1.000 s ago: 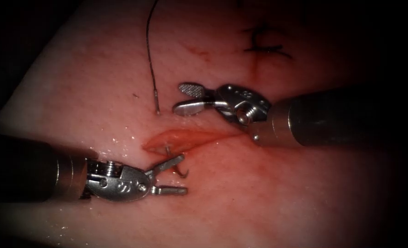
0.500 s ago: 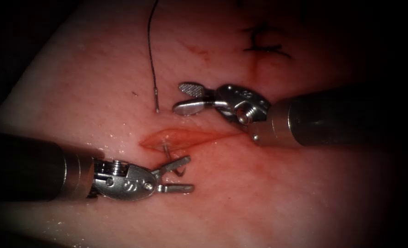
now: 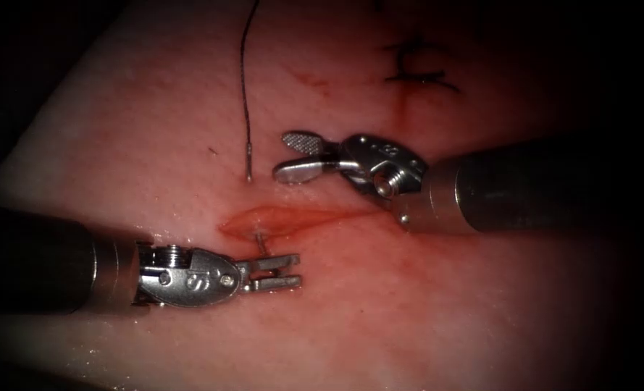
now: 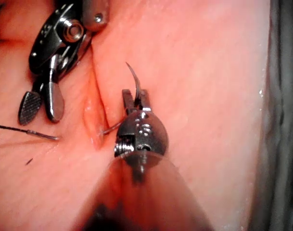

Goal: Wound Closure
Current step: Pull needle through wound with left jaws

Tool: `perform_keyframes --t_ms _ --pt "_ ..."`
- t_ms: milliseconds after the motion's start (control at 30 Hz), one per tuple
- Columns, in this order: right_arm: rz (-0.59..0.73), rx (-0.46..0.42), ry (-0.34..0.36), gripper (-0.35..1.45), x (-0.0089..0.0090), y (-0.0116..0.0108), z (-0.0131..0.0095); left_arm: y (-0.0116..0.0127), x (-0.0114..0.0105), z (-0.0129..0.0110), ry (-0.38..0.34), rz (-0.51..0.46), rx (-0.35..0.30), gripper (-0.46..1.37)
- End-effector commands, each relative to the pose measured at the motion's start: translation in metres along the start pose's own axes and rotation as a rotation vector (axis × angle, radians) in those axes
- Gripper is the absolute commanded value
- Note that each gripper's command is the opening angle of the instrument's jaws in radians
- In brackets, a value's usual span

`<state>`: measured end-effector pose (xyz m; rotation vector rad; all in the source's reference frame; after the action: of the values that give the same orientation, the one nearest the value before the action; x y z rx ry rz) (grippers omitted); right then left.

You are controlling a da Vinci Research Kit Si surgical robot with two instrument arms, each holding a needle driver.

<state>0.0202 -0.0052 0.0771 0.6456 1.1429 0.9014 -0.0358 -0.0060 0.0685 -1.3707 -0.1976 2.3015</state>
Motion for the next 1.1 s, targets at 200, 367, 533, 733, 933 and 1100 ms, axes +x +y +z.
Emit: perform_keyframes --t_ms 200,367,533,733,933,1100 --pt "0.0 0.0 0.0 0.91 -0.0001 -0.0001 0.0 -0.0006 0.0005 -0.0005 0.025 -0.155 -0.105 -0.35" --pt "0.0 0.0 0.0 0.9 -0.0001 -0.0001 0.0 -0.0014 0.0011 -0.0009 0.028 -0.292 -0.163 -0.35" --pt "0.0 0.001 0.0 0.89 -0.0002 -0.0003 0.0 -0.0021 0.0017 -0.0014 0.02 -0.471 -0.238 -0.35" --pt "-0.001 0.001 -0.001 0.88 -0.0002 -0.0004 0.0 -0.0034 0.003 -0.0023 0.049 -0.667 -0.299 -0.35" --pt "-0.001 0.001 -0.001 0.87 -0.0003 -0.0005 0.0 -0.0036 0.0035 -0.003 0.057 -0.727 -0.34 -0.35" --pt "-0.001 0.001 -0.001 0.84 -0.0003 -0.0005 0.0 -0.0031 0.0039 -0.0035 0.067 -0.816 -0.4 -0.35"
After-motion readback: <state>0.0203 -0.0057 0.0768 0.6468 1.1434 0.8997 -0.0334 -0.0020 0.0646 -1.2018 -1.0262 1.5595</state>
